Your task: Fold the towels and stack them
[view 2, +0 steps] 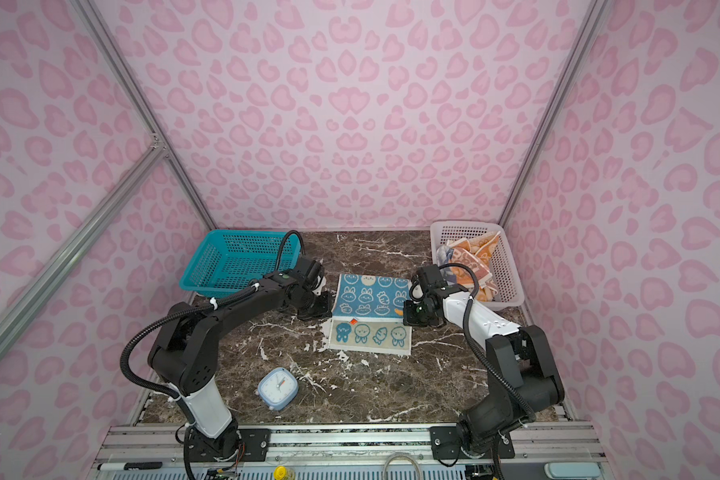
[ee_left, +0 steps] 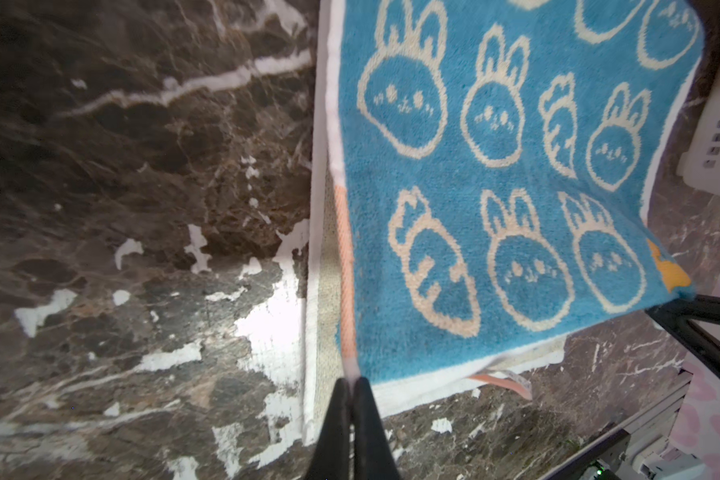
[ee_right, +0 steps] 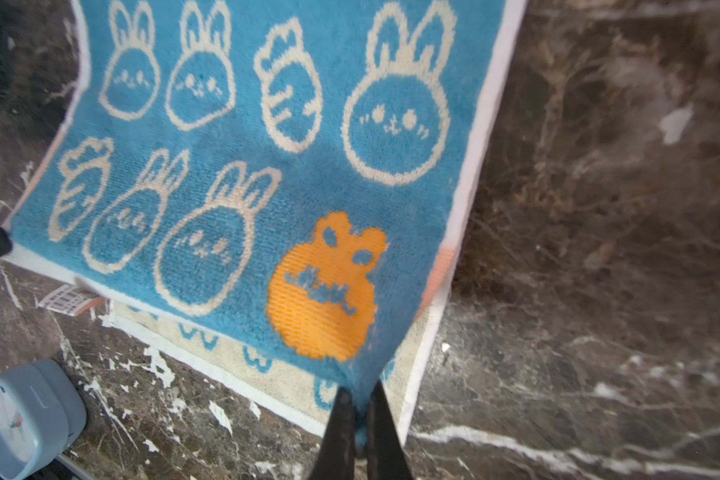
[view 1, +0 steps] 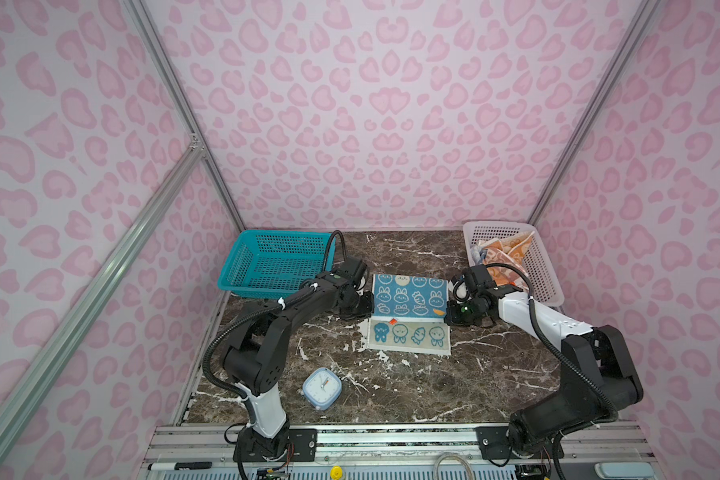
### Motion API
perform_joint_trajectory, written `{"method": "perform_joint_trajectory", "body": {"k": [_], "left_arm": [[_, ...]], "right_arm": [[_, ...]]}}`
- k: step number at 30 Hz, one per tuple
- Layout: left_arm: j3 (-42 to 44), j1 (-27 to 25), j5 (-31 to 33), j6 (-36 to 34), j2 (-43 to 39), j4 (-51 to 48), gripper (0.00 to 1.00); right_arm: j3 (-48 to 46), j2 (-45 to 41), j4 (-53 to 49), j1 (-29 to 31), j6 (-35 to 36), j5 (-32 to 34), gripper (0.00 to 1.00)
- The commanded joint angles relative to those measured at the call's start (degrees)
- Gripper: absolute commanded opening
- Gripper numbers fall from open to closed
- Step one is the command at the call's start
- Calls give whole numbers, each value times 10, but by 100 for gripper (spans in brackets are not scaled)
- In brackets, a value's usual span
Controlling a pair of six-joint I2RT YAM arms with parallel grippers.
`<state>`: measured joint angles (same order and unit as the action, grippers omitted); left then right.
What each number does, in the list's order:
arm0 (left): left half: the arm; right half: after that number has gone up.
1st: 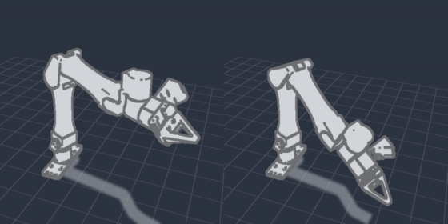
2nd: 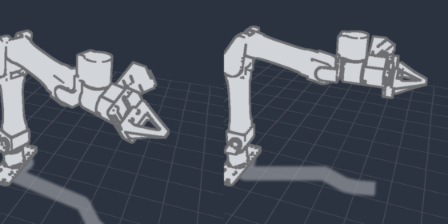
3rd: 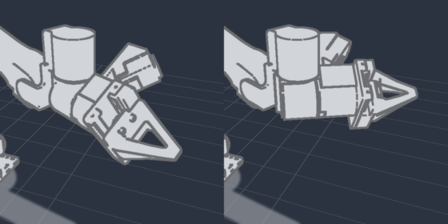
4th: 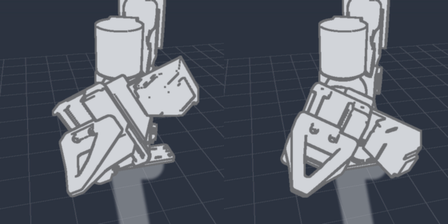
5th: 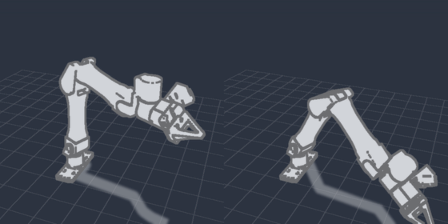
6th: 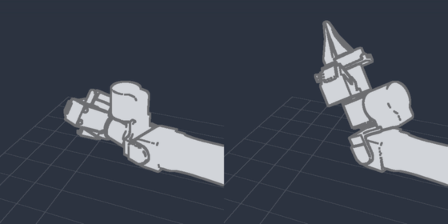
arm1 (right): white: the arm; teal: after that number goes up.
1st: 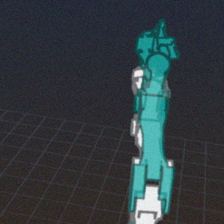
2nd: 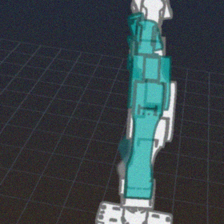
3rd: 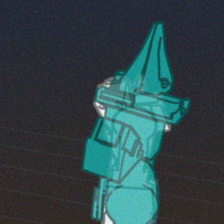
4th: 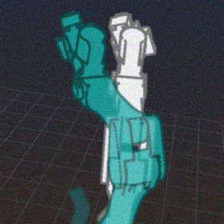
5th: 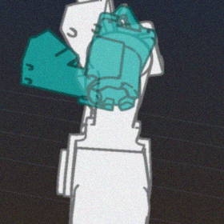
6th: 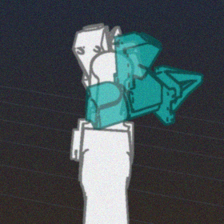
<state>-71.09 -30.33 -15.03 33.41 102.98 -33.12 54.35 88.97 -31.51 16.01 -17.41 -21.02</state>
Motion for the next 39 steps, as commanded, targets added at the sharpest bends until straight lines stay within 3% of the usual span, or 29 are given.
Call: {"method": "perform_joint_trajectory", "body": {"k": [1,11,19,25,31,39], "left_arm": [[11,-6,11,0,12,-9,3],[-14,-6,15,-4,84,-5,3],[-103,21,37,-6,121,-42,3],[-150,42,62,-26,96,-76,3],[-120,38,60,-27,55,-81,3],[-37,26,38,-11,45,-44,3]], "right_arm": [[-20,7,8,-1,-10,17,0],[-28,81,65,1,-32,8,0],[73,145,46,0,-31,11,0],[140,126,-10,2,-18,15,0],[134,84,-38,15,-15,17,0],[43,71,-1,33,-31,18,0]]}}
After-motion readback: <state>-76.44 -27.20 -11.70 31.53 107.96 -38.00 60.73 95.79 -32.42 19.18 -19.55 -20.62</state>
